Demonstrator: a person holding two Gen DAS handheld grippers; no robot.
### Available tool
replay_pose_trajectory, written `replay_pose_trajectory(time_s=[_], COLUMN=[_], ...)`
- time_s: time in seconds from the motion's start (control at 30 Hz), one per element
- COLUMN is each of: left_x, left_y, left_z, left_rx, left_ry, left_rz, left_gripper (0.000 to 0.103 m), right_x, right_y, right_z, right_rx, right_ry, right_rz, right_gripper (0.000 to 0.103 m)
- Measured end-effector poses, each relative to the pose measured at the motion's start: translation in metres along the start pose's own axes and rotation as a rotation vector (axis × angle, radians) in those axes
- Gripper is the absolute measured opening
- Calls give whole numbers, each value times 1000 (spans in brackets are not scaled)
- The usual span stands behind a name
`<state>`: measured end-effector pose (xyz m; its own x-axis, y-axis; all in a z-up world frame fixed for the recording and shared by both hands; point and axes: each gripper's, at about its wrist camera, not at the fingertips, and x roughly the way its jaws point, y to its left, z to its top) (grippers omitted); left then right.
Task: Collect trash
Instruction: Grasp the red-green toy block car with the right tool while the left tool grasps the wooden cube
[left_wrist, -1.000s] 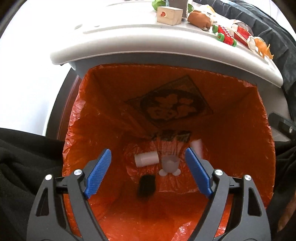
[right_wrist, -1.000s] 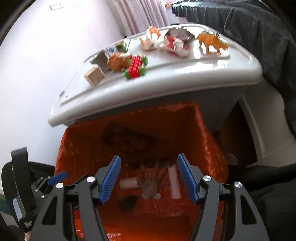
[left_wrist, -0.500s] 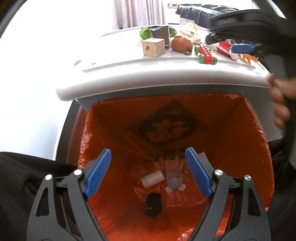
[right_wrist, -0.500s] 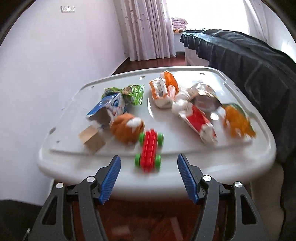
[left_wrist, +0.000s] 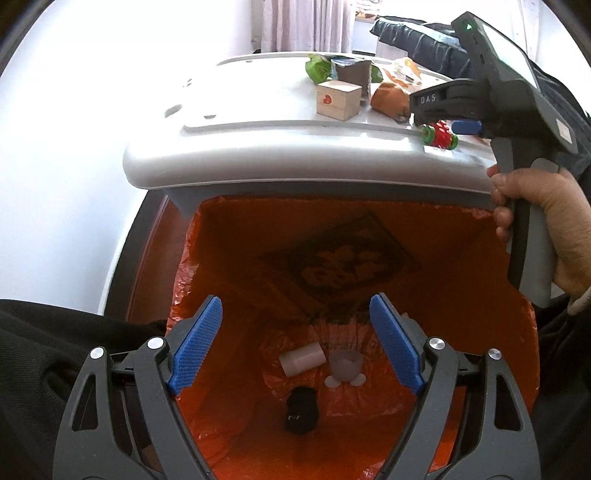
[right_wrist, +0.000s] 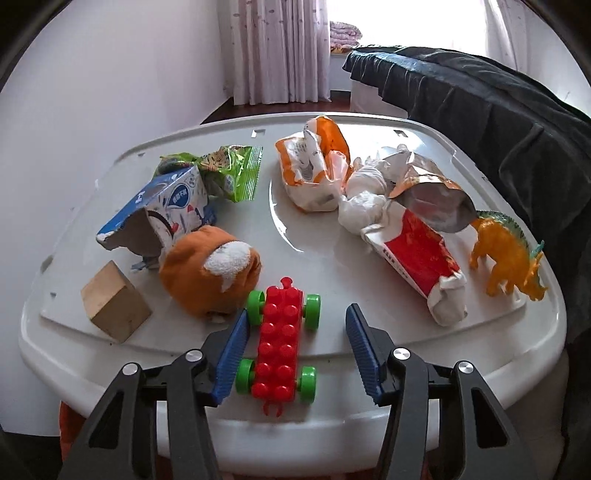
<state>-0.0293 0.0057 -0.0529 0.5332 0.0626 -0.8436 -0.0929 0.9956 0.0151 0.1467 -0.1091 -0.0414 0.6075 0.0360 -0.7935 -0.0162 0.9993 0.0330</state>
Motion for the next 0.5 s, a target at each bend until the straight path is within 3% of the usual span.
replay_pose_trajectory(time_s=[0.1, 0.27, 0.5], left_x=[-1, 1, -3], left_y=[0, 0, -1], left_z=[0, 0, 1], left_rx=[1, 2, 4], left_ry=[-6, -2, -31], left_rz=[4, 7, 20], left_gripper=[80, 80, 80], right_x=[1, 4, -1], right_y=[4, 14, 7], right_z=[0, -1, -4], right_rx=[8, 6, 42], right_ry=[-6, -38, -54], right_rz=[-11, -36, 6], right_gripper=[54, 38, 38])
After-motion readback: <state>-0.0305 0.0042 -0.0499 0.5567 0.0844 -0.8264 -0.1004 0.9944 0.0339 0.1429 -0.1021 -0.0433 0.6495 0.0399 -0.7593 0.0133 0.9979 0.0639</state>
